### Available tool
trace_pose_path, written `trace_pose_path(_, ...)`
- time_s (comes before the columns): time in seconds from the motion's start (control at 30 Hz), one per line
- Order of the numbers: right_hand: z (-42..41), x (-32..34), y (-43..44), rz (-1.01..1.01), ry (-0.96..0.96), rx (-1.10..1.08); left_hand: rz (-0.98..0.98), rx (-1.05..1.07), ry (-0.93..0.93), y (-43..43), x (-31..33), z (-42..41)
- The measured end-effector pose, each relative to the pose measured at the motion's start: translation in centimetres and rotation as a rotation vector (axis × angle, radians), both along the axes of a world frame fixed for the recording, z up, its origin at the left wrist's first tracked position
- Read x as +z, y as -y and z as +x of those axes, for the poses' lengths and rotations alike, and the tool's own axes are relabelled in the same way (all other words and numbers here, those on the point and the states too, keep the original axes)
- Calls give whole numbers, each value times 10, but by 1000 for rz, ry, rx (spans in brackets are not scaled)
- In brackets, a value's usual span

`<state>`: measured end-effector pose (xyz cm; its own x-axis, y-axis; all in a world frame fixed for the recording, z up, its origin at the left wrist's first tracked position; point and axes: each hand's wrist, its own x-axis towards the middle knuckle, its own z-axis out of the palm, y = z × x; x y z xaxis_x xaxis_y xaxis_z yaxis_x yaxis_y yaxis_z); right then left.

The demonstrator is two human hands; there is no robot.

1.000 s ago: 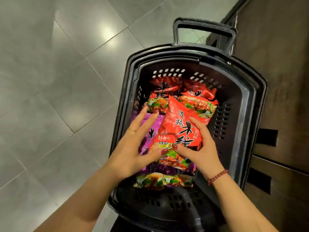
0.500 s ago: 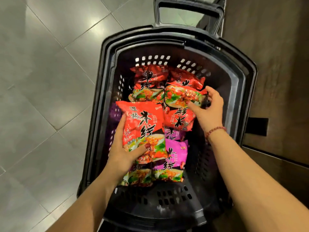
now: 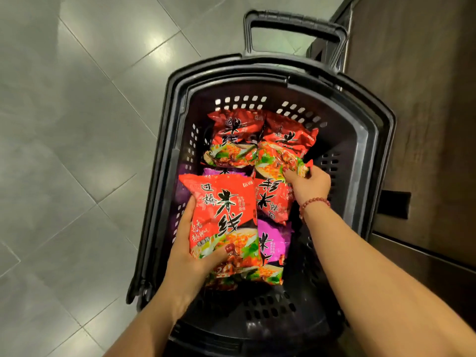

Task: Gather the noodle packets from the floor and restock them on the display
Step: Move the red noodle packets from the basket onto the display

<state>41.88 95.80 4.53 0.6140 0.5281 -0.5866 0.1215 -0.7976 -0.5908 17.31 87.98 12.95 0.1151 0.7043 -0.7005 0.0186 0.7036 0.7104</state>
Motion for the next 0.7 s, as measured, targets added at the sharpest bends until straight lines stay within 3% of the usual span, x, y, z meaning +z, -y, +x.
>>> trace_pose_path(0.2, -7, 87, 27, 164, -194, -424, 10, -7, 15, 6, 60, -13)
trace_pose_path(0.37, -22, 206, 45, 366, -354, -664, 18, 47, 11, -7, 136, -26)
trace_pose_path(0.6, -65, 358, 71, 619, -587, -929, 202, -32, 54, -32, 247, -39)
trace_pose_path(0.7, -84, 409, 90, 739, -630, -921, 285, -88, 137, -37, 291, -35)
